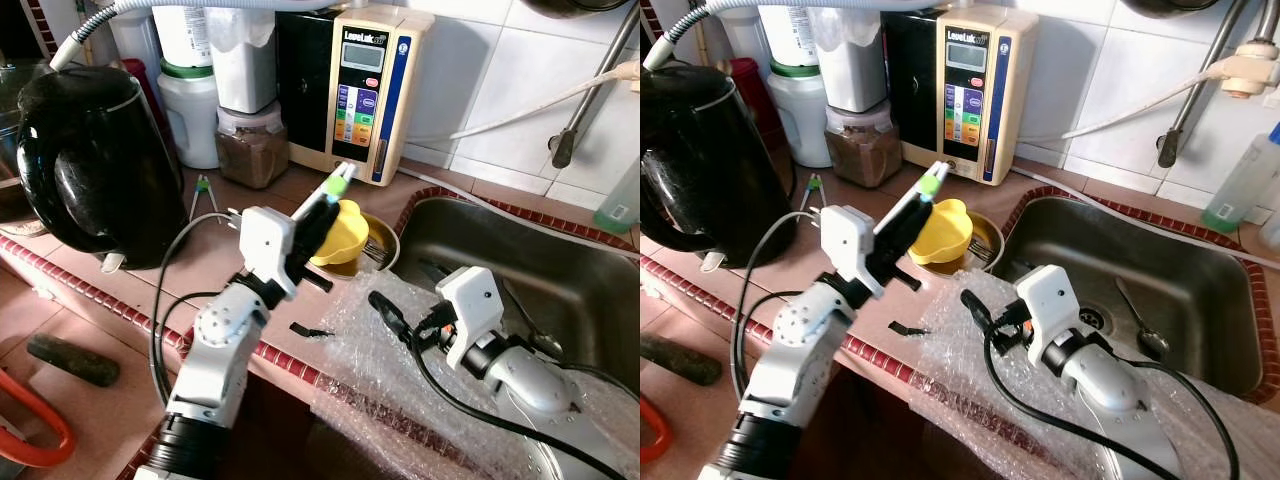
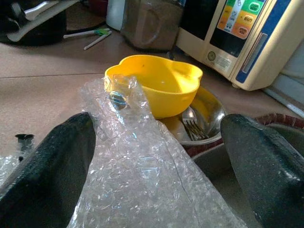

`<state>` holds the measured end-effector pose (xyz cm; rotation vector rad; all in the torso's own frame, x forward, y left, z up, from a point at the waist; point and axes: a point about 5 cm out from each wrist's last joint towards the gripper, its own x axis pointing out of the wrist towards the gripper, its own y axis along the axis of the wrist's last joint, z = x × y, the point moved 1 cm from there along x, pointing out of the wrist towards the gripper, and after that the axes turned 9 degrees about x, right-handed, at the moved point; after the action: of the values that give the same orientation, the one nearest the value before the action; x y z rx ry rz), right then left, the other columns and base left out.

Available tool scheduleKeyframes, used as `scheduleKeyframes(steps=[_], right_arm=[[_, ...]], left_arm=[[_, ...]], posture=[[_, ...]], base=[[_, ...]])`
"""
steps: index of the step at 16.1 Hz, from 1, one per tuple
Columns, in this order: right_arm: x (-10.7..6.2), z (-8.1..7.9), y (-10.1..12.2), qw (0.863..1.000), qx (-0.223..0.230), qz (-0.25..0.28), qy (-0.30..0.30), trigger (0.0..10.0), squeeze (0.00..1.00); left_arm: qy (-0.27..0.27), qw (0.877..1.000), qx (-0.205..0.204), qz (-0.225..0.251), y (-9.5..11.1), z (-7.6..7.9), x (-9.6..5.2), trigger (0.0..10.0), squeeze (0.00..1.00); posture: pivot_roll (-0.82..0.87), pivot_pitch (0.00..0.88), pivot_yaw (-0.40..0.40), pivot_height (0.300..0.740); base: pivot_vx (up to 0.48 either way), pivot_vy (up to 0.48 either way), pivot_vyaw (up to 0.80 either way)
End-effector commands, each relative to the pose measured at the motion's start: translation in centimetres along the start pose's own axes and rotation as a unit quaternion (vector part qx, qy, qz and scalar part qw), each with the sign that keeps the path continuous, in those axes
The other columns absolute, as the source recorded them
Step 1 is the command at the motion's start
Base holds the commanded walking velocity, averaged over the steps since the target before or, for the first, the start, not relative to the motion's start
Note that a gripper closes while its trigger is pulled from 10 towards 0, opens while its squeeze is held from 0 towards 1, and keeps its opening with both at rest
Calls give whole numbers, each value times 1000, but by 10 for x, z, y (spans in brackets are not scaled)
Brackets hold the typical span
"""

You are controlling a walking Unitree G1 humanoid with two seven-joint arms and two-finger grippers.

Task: Kitchen organization

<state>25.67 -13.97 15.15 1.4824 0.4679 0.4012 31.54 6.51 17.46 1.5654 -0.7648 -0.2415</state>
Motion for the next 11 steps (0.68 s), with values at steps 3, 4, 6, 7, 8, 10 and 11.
scheduleKeyframes(steps=[3, 4, 6, 7, 8, 10, 11], right_arm=[[-16, -21, -13, 996, 17, -51, 70, 10000, 0], [-24, -27, -25, 992, 20, -85, 90, 10000, 0], [-32, -31, -34, 988, 28, -115, 104, 10000, 0], [-38, -35, -37, 984, 37, -128, 119, 10000, 0], [-42, -37, -38, 982, 42, -135, 125, 10000, 0], [-52, -36, -31, 981, 61, -130, 130, 10000, 0], [-58, -34, -27, 981, 68, -127, 132, 10000, 0]], left_arm=[[2, 1000, 5, -26, -10, -1, -3, 0, 0], [5, 1000, 7, -30, -12, -3, -5, 0, 0], [7, 999, 9, -33, -13, -5, -7, 0, 0], [9, 999, 11, -33, -13, -7, -7, 0, 0], [11, 999, 12, -33, -13, -8, -7, 0, 0], [14, 999, 14, -33, -13, -10, -7, 0, 0], [15, 999, 15, -33, -13, -11, -7, 0, 0]], posture=[[62, 0, -22, 740], [63, 0, -22, 740], [64, 0, -22, 740], [64, 0, -22, 740], [63, 0, -21, 740], [60, 0, -20, 740], [55, 0, -17, 740]], base=[[0, 0, 0], [0, 0, 0], [0, 0, 0], [0, 0, 0], [0, 0, 0], [0, 0, 0], [0, 0, 0]])
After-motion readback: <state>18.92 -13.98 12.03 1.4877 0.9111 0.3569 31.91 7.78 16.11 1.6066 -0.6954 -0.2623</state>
